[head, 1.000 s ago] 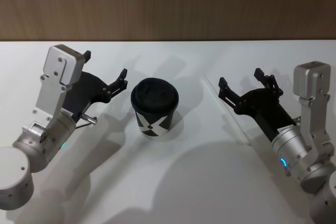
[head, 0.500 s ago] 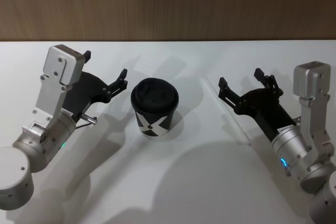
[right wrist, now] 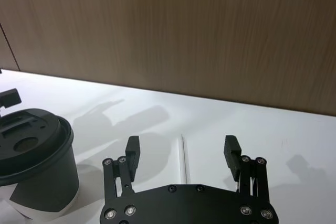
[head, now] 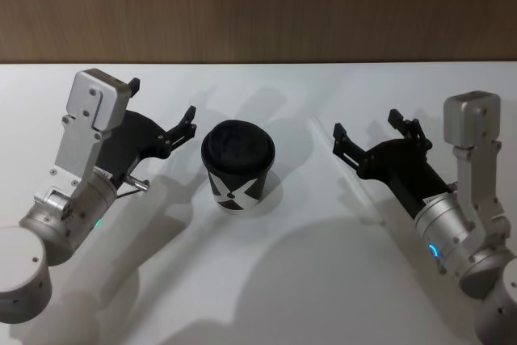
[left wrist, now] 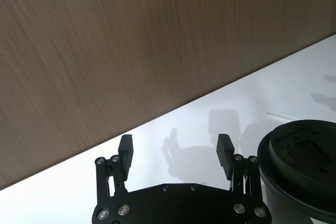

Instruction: Pick up the straw with one hand, pass it to the other hand, and insert it into the cup.

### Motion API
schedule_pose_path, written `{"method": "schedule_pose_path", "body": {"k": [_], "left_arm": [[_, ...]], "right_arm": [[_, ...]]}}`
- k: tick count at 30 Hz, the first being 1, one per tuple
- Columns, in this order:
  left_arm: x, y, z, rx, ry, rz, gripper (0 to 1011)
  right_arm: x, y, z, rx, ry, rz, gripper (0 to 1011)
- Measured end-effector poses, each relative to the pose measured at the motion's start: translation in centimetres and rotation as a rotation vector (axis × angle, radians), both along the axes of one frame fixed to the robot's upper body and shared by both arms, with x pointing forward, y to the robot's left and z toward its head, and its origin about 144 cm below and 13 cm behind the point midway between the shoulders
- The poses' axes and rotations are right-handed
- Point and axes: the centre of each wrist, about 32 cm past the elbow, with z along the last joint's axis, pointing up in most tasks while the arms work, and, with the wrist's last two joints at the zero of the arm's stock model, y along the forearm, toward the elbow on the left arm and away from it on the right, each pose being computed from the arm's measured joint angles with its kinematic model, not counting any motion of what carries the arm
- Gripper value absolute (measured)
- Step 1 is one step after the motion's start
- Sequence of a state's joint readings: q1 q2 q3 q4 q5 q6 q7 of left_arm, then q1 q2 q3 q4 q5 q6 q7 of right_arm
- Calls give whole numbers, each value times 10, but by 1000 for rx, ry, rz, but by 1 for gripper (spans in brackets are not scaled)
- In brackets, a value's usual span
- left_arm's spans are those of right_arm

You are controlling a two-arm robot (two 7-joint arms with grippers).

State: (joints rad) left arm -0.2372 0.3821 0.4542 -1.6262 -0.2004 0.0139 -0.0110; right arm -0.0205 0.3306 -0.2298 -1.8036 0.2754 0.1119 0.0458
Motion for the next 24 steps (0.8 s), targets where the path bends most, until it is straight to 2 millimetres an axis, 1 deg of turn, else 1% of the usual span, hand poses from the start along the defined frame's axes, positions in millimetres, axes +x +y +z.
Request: {"method": "schedule_pose_path", "body": {"k": [11, 24], "left_arm": [[0, 0, 0, 0, 0, 0, 1003], [0, 0, 0, 0, 0, 0, 1003]], "right_arm": [[-5, 5, 2, -28, 94, -17, 1001], [-5, -4, -7, -79, 175, -27, 1001]]}}
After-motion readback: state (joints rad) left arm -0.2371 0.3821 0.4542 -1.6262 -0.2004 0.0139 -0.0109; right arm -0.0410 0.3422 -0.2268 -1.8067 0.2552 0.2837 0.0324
